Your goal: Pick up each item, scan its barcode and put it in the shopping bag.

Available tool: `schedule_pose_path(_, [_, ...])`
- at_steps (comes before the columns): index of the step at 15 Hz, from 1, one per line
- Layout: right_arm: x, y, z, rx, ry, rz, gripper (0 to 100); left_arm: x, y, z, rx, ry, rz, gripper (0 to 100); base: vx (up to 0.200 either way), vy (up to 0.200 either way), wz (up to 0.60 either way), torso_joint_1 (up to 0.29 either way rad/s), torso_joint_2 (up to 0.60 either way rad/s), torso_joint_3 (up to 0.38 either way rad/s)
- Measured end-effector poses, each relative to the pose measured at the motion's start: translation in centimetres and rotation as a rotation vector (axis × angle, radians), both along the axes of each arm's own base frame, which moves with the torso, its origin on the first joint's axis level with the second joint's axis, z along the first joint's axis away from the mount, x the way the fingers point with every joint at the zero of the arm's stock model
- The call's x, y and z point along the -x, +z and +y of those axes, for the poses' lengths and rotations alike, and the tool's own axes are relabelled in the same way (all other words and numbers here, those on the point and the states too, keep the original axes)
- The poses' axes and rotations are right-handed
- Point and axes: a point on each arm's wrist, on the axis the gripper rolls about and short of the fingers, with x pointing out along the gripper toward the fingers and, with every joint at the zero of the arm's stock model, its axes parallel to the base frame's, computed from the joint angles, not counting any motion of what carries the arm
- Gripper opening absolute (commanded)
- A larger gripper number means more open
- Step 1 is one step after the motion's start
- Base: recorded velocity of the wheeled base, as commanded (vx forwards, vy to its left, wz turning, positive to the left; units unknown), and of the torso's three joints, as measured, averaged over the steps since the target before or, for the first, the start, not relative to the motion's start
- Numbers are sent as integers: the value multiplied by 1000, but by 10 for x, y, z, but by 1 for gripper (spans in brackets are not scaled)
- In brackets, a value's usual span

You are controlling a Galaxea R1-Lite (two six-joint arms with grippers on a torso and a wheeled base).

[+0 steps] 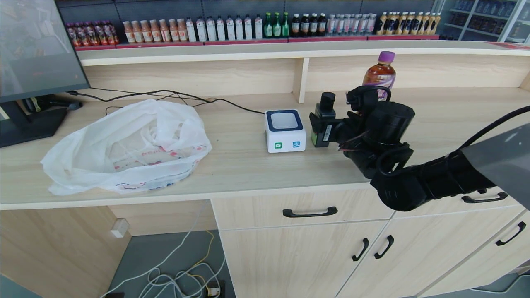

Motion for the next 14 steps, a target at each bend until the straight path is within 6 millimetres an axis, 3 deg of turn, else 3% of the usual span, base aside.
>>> schedule_pose_path(6, [-5, -10, 2, -2, 7, 39, 0, 0, 0, 0, 1, 0, 1, 100, 0, 0, 0, 0, 0, 0])
schedule_pose_path(14, [-7, -17, 3, 2, 10, 63, 0, 0, 0, 0, 1, -1, 0, 100, 0, 200, 0, 1, 3, 1])
